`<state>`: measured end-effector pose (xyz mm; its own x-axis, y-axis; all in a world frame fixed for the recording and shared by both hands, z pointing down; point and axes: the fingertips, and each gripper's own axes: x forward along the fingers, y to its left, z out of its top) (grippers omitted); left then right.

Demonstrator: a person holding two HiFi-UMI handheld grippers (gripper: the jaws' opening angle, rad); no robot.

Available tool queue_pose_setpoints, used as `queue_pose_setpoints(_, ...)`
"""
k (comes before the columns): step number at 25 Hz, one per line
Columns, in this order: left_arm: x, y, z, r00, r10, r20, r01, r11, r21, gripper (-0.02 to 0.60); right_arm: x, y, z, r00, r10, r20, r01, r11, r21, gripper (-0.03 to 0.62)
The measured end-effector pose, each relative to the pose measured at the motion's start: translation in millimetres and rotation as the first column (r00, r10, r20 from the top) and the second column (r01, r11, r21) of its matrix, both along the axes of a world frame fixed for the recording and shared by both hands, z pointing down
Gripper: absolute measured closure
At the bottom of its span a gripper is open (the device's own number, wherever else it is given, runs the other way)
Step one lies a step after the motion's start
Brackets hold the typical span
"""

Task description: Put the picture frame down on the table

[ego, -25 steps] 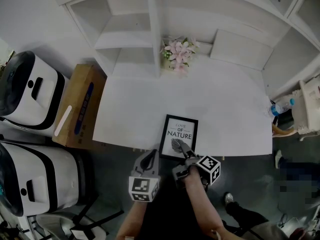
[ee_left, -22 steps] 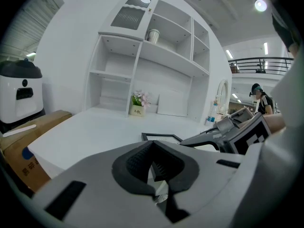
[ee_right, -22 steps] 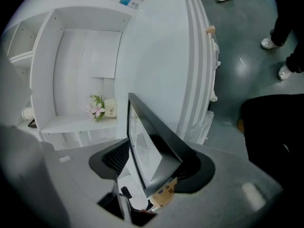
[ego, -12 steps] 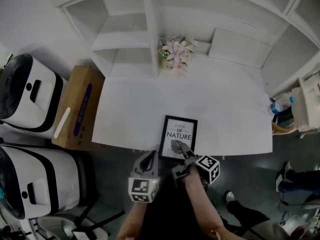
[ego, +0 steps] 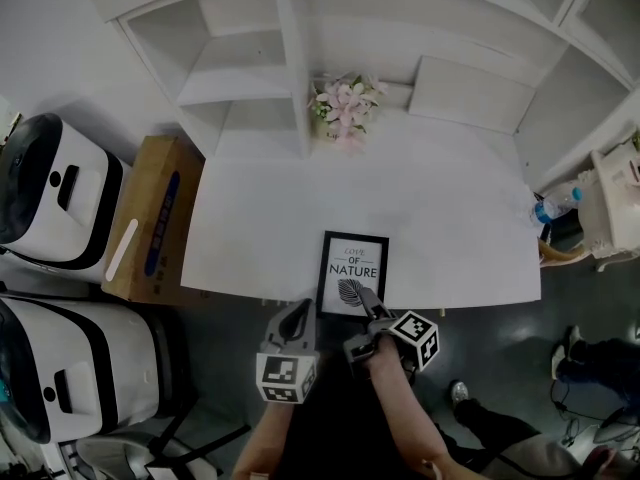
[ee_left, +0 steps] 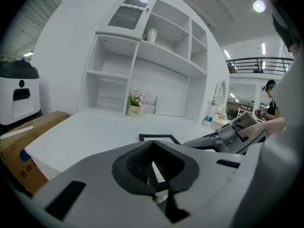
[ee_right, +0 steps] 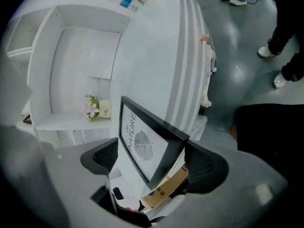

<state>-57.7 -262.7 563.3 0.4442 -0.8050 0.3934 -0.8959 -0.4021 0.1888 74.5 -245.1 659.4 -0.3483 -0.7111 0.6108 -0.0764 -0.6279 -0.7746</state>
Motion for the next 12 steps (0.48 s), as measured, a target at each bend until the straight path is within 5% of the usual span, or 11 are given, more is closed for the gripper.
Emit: queue_pose_setpoints(12,23,0,-32,0.998,0.064,-0.023,-0.062,0.995,0.076,0.572,42,7,-66,0.952,-0.053,-0.3,0.118,0.972,0.205,0.166)
